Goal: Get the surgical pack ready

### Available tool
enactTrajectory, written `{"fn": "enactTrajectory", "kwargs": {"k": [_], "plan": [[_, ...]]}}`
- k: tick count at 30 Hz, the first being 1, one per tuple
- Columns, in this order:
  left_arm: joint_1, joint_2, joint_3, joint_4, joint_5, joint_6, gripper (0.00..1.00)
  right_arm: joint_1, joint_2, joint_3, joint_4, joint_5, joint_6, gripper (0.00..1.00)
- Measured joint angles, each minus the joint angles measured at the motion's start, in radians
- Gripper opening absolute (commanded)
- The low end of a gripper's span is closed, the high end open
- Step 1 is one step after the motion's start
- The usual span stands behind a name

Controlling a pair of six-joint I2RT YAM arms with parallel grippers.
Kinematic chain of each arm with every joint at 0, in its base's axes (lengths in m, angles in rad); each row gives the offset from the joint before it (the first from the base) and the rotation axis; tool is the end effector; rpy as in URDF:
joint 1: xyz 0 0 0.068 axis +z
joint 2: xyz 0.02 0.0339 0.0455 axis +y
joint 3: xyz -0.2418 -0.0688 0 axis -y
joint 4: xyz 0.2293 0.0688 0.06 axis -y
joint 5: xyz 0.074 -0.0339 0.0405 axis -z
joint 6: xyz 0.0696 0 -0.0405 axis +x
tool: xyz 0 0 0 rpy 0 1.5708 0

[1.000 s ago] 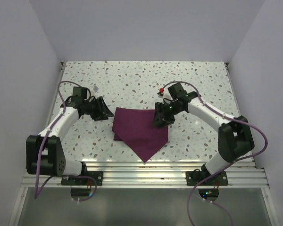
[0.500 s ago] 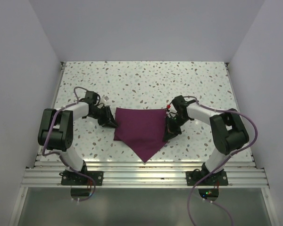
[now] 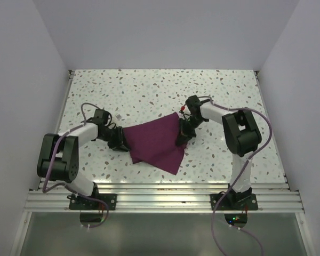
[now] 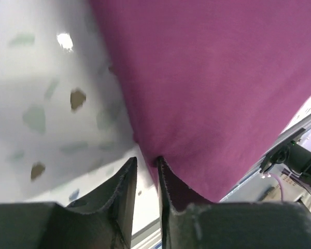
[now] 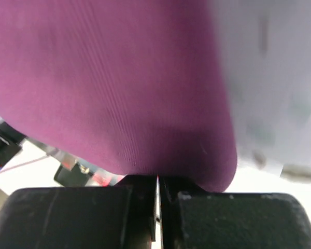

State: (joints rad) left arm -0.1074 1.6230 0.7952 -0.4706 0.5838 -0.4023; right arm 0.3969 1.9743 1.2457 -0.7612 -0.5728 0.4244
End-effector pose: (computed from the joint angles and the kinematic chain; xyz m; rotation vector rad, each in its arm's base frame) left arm 0.2618 -0.0668 0.0995 -0.3061 2.8688 -0.9378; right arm 0.2959 0.1649 0.0959 -0.0052 -2.8720 -0.8219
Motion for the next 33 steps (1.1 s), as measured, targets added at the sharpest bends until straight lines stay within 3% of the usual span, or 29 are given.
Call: {"fn": "enactTrajectory", "kwargs": {"k": [2, 6, 10, 11, 13, 14, 18, 27, 33], "plan": [[0.000, -0.056, -0.019, -0.018, -0.018, 0.002, 0.35, -0.004, 0.061, 0.115, -0.026, 0.013, -0.012, 0.01], [-0.004, -0.211, -0.039, -0.056, -0.058, 0.002, 0.41, -0.018, 0.195, 0.391, -0.079, 0.035, -0.042, 0.06], [-0.050, -0.337, -0.020, -0.101, -0.127, 0.002, 0.53, -0.038, 0.287, 0.588, -0.112, 0.040, -0.054, 0.29], [-0.070, -0.348, -0.007, -0.106, -0.145, 0.002, 0.55, -0.044, 0.297, 0.610, -0.116, 0.040, -0.056, 0.44], [-0.135, -0.354, 0.035, -0.127, -0.197, -0.007, 0.57, -0.057, 0.296, 0.619, -0.126, 0.042, -0.060, 0.57], [-0.174, -0.351, 0.057, -0.131, -0.229, -0.010, 0.57, -0.063, 0.291, 0.616, -0.131, 0.046, -0.064, 0.64], [-0.357, -0.280, 0.181, -0.160, -0.379, -0.045, 0.59, -0.092, 0.210, 0.496, -0.127, 0.063, -0.076, 0.73], [-0.712, 0.096, 0.505, -0.286, -0.768, -0.112, 0.61, -0.230, -0.196, 0.062, -0.096, 0.058, -0.058, 0.78], [-0.806, 0.225, 0.556, -0.379, -0.917, -0.137, 0.61, -0.230, -0.359, -0.061, -0.077, 0.058, -0.061, 0.79]]}}
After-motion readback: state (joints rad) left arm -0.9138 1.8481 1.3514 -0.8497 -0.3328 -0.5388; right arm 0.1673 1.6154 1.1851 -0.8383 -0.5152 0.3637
